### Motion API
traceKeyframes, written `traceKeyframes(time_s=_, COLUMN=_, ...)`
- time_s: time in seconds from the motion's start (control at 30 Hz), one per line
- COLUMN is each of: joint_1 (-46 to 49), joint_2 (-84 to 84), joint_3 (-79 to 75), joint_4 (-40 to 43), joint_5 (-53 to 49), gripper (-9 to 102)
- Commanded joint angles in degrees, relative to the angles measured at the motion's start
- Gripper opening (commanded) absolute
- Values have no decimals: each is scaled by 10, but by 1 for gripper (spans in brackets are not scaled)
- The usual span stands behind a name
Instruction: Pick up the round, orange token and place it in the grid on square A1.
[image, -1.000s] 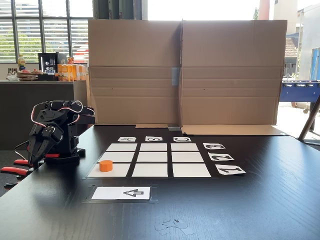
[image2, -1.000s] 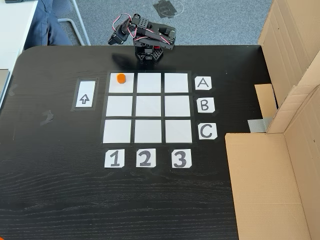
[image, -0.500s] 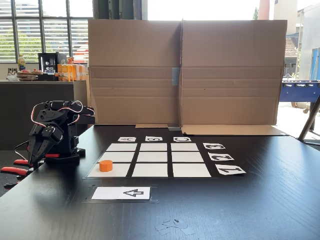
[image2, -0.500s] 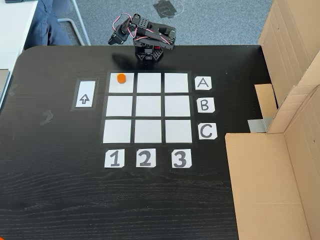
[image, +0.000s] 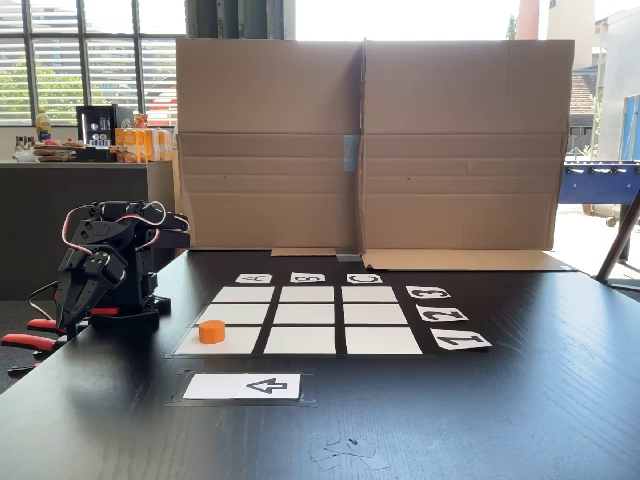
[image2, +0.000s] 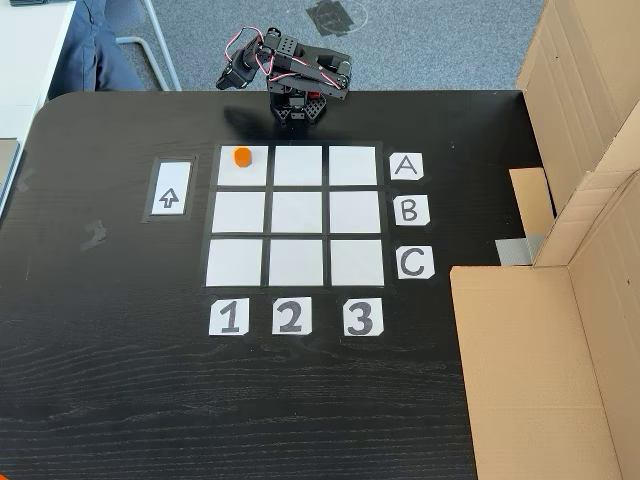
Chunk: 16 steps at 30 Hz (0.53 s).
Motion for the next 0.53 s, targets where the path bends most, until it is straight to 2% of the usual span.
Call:
traceKeyframes(time_s=0.0, joint_1=9, joint_2=4, joint_3=1, joint_4=-7, joint_5=0, gripper=-1)
traceKeyframes(time_s=0.5, joint_1=3, joint_2=15, joint_3=1, joint_4=-10, joint_5=0, gripper=-1)
